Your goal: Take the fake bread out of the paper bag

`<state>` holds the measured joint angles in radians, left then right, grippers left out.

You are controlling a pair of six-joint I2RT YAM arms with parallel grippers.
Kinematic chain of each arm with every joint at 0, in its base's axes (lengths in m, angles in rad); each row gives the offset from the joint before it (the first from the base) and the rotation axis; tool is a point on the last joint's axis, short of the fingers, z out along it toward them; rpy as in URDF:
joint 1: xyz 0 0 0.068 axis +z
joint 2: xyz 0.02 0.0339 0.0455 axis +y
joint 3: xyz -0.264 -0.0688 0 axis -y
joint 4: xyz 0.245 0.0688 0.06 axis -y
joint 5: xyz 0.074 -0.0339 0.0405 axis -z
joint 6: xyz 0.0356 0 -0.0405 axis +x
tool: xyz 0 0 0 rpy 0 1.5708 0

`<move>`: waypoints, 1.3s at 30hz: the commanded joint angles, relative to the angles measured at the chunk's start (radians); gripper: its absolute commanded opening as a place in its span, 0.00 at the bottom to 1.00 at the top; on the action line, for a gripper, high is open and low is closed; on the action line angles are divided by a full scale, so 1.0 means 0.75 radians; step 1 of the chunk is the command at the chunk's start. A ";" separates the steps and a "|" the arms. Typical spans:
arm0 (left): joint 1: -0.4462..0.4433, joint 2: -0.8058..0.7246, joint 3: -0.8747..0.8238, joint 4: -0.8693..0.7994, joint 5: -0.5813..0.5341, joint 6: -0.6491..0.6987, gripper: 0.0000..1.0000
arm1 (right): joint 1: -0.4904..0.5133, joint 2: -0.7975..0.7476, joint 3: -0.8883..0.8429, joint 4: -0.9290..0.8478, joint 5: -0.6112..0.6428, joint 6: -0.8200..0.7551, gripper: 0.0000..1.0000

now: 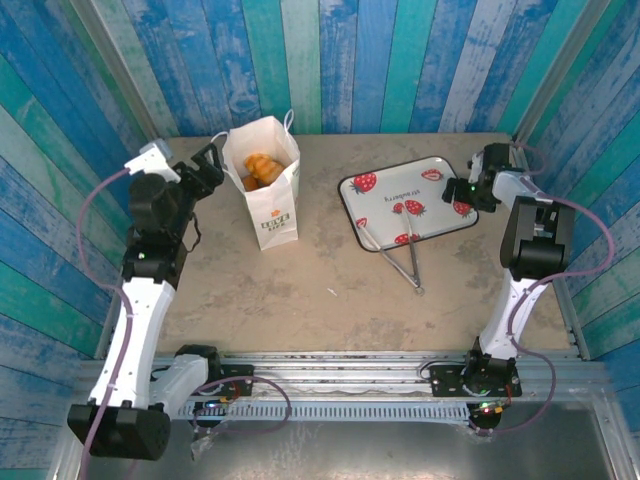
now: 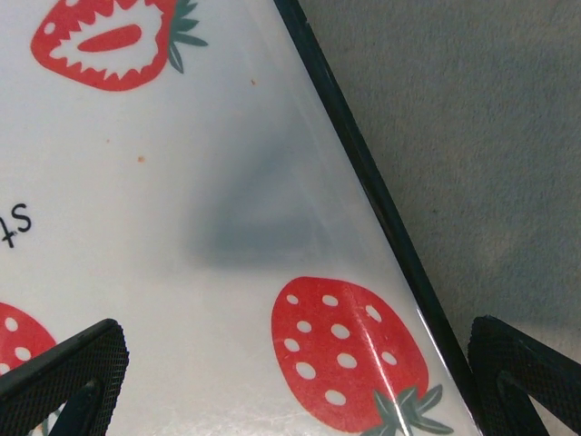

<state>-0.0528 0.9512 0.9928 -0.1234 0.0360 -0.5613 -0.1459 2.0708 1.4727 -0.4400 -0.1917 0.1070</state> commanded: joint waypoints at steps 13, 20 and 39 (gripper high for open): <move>0.005 0.451 0.266 -0.166 0.193 0.094 0.94 | 0.012 -0.121 -0.177 0.062 -0.087 0.086 1.00; 0.005 0.583 0.361 -0.248 0.203 0.146 0.87 | 0.014 -0.203 -0.254 0.074 -0.037 0.123 1.00; 0.005 0.925 0.709 -0.556 0.135 0.296 0.64 | 0.060 -0.639 -0.419 -0.027 0.125 0.137 1.00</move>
<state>-0.0521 1.6032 1.4864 -0.4969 0.1600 -0.3634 -0.1192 1.6409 1.1706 -0.4248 -0.1219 0.1974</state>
